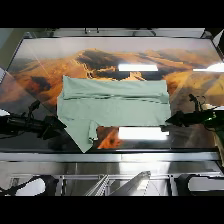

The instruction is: Fold the shirts.

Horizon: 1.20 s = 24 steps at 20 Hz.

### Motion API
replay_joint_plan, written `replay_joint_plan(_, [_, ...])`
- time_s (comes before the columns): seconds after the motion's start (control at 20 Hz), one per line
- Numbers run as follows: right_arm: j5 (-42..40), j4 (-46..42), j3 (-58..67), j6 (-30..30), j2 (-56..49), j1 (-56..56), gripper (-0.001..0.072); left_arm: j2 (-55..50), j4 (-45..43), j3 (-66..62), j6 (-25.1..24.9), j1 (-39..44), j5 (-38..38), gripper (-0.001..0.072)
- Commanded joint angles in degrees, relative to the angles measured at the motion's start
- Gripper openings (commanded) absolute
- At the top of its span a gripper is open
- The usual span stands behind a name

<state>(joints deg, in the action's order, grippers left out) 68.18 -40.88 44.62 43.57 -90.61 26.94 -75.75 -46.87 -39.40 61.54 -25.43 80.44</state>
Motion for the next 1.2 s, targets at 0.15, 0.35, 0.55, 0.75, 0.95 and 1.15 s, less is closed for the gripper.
replay_joint_plan(0.15, [0.24, 2.8, 0.11, -0.31, -0.07, -1.79, 0.0023, 0.74, 0.52, 2.23, 0.04, 0.28, -6.64, 0.0699])
replay_joint_plan(0.35, [0.72, 4.11, 0.11, -0.33, -0.07, -1.79, 0.0023, 0.09, 0.59, 2.23, 0.52, 3.98, -12.55, 0.0699])
replay_joint_plan(0.55, [1.33, 4.7, 0.13, -0.33, -0.07, -1.79, 0.0023, -6.8, 1.73, 2.21, 0.46, 9.42, -13.0, 0.0699])
replay_joint_plan(0.75, [2.67, 5.68, 0.13, -0.35, -0.04, -1.79, 0.0023, -11.19, 11.17, 1.57, -3.63, 10.6, -13.14, 0.0698])
replay_joint_plan(0.95, [3.72, 5.75, 0.13, -0.35, -0.04, -1.79, 0.0023, -8.63, 10.1, 0.72, -3.91, 9.94, -12.44, 0.0325])
replay_joint_plan(1.15, [6.91, 6.05, 0.17, -0.33, 0.0, -1.68, 0.0023, -2.45, 7.78, 0.7, -4.04, 5.79, -7.04, 0.003])
